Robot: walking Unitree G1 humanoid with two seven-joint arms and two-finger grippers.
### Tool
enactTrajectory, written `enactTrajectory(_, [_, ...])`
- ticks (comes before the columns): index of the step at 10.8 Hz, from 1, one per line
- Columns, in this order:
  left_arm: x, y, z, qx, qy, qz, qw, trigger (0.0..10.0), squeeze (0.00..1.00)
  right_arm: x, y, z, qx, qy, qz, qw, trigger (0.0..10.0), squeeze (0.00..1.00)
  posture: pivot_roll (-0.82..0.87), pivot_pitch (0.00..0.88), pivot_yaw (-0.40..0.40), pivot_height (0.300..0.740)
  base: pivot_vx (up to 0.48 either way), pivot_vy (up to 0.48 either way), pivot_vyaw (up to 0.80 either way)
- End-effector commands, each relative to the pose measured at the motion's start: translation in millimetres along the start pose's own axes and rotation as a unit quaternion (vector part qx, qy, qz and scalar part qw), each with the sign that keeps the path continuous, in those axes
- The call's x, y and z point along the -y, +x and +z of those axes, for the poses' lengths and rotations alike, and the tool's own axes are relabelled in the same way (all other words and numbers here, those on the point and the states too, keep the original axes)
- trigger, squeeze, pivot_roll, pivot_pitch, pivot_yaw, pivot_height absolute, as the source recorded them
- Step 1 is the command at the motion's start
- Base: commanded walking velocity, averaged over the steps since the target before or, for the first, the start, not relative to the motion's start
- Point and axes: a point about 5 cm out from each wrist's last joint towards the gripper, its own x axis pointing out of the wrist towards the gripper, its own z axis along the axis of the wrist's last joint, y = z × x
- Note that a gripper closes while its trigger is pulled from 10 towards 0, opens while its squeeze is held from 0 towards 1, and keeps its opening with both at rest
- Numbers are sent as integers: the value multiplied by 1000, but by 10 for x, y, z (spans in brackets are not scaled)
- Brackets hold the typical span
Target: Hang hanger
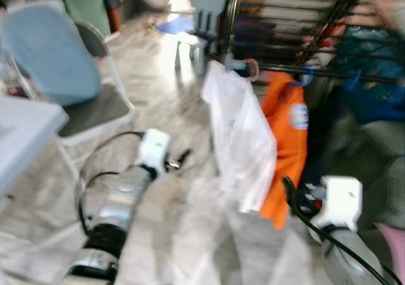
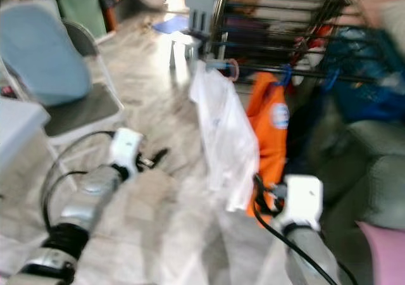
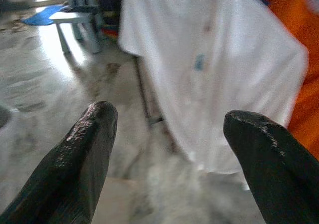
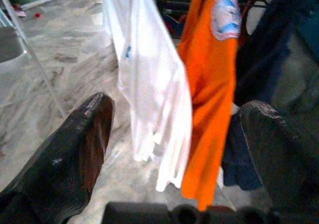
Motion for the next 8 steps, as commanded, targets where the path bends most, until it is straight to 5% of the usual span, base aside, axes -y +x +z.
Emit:
enactTrajectory(1, [61, 37, 37, 4, 7, -11, 1000, 10000, 0, 59, -4, -11, -2, -4, -11, 1000, 10000, 0, 10, 0, 3, 740, 0, 472, 0])
enactTrajectory(2, [59, 39, 39, 5, 6, -11, 1000, 10000, 0, 68, 4, -9, -1, -3, -14, 1000, 10000, 0, 11, 0, 3, 740, 0, 458, 0])
enactTrajectory(8, [95, 27, 21, 13, -10, -21, 1000, 10000, 0, 46, 12, -36, 6, 17, -36, 999, 10000, 0, 9, 0, 1, 740, 0, 0, 0])
